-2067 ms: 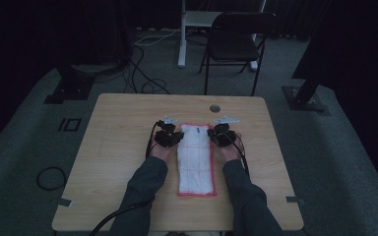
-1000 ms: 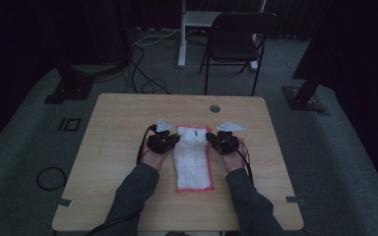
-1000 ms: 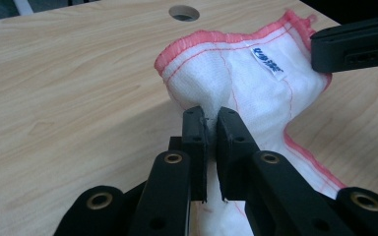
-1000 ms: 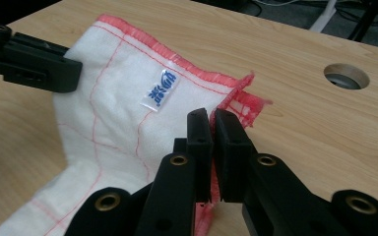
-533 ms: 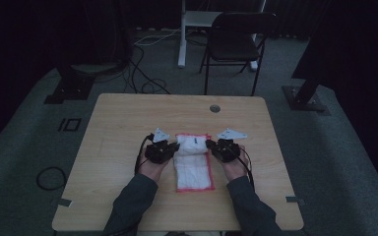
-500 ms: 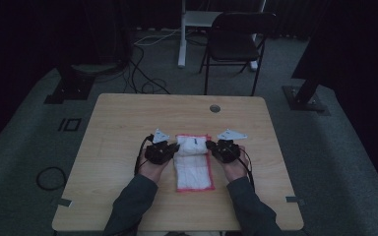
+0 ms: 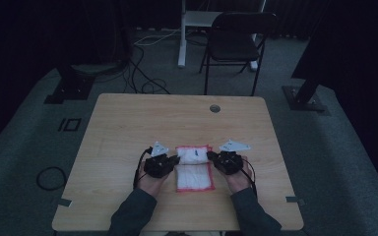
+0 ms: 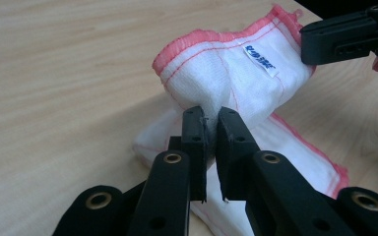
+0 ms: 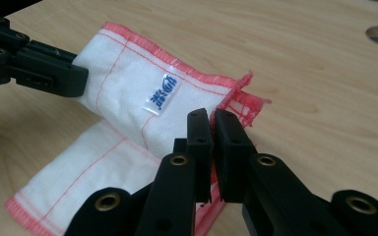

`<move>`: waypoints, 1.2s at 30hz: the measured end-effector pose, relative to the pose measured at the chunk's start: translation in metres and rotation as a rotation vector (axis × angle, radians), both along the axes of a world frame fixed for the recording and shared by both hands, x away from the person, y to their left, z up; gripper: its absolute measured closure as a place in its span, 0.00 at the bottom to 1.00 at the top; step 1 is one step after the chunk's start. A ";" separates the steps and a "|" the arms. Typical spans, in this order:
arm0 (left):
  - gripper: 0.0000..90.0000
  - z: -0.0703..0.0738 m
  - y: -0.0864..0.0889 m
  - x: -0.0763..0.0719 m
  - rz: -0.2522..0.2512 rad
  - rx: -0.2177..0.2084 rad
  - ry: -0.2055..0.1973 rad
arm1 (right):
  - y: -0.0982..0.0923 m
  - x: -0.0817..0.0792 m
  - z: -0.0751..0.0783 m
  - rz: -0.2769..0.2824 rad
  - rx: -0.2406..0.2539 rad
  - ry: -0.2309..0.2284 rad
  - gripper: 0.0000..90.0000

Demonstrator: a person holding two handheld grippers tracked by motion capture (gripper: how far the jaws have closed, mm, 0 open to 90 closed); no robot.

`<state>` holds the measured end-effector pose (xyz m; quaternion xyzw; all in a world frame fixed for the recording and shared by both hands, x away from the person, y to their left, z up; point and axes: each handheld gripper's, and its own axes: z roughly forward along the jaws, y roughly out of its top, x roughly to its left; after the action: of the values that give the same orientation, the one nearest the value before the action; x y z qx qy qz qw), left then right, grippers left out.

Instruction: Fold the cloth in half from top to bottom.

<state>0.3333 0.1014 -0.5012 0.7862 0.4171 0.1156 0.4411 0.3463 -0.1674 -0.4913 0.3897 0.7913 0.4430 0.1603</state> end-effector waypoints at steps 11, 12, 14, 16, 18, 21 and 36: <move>0.92 -0.029 -0.003 -0.015 -0.020 0.061 0.050 | 0.001 -0.013 -0.031 0.013 -0.031 0.073 0.96; 0.92 -0.030 -0.003 -0.015 -0.020 0.064 0.054 | 0.001 -0.014 -0.031 0.012 -0.035 0.075 0.96; 0.91 -0.032 -0.004 -0.016 -0.024 0.082 0.045 | 0.001 -0.014 -0.033 0.012 -0.038 0.084 0.96; 0.91 -0.034 -0.005 -0.017 -0.029 0.104 0.026 | 0.001 -0.014 -0.035 0.010 -0.037 0.095 0.96; 0.91 -0.035 -0.005 -0.016 -0.029 0.110 0.022 | 0.002 -0.014 -0.036 0.010 -0.042 0.105 0.96; 0.90 -0.034 -0.005 -0.014 -0.027 0.117 0.024 | 0.002 -0.014 -0.037 0.008 -0.041 0.110 0.93; 0.64 -0.011 0.006 -0.006 0.014 0.032 -0.001 | -0.003 0.002 -0.022 -0.056 -0.023 0.094 0.65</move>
<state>0.3273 0.1072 -0.5125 0.7902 0.4205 0.1257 0.4278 0.3483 -0.1700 -0.5128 0.4300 0.7918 0.4105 0.1399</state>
